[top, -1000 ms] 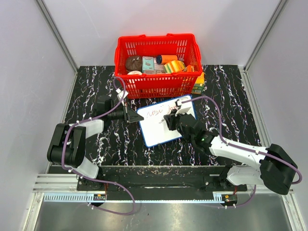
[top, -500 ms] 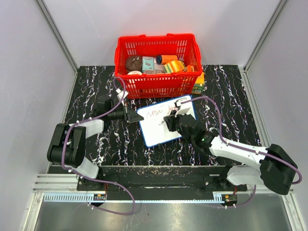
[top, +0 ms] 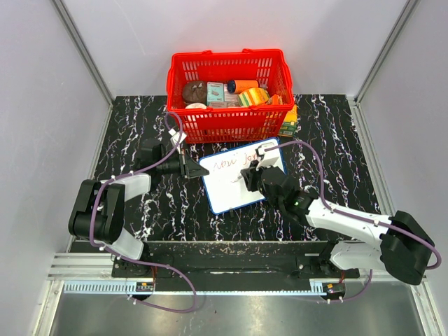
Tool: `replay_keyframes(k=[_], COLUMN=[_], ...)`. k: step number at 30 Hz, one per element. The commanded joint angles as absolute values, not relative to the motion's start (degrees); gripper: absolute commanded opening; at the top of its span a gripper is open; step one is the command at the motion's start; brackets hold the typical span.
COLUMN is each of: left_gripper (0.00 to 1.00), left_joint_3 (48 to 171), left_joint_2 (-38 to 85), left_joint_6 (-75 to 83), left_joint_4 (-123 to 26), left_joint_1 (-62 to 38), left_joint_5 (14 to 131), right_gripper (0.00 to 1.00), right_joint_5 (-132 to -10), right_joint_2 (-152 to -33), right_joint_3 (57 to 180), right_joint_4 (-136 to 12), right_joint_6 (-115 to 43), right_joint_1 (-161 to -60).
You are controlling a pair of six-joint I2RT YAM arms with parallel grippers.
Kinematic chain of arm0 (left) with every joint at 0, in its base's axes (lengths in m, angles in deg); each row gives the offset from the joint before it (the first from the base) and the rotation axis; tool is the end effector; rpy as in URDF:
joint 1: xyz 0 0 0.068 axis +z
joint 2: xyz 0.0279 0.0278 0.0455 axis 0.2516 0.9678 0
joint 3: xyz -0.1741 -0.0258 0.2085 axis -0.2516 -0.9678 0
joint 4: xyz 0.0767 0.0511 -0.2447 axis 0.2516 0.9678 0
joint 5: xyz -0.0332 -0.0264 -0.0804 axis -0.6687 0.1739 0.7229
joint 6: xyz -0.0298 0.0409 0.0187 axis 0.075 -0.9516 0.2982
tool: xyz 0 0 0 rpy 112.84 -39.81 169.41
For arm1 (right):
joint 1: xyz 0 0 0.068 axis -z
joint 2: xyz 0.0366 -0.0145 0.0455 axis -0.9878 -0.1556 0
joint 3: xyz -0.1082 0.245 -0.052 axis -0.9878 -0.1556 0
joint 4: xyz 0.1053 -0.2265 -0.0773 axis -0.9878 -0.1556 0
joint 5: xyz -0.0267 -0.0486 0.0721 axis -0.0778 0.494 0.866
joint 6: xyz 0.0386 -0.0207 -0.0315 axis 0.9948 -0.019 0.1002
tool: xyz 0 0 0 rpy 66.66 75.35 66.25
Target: Write a sentence on the whiteboard
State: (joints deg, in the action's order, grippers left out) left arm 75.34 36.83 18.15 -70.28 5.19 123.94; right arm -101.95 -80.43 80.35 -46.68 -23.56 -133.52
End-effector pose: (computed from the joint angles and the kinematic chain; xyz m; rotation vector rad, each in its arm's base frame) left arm 0.2883 -0.0787 0.1817 0.4040 2.0421 -1.4284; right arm 0.1745 0.2038 0.2517 -0.2510 1.8503 0.4945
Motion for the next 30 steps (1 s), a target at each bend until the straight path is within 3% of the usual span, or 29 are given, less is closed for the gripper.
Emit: replay_keyframes(k=[1, 30], left_gripper=[0.00, 0.00], left_joint_3=[74.6, 74.6], left_joint_2=[36.7, 36.6], left_joint_6=[11.9, 11.9], left_joint_4=[-70.7, -70.7], left_joint_1=[4.7, 4.7], left_joint_5=[117.2, 117.2], right_gripper=[0.00, 0.00], right_joint_5=[-105.8, -105.5], right_joint_2=[-79.0, -80.5], right_joint_3=[81.9, 82.9], right_joint_4=[-46.4, -44.0], right_joint_6=[-24.2, -23.2], right_joint_1=[-133.0, -131.6])
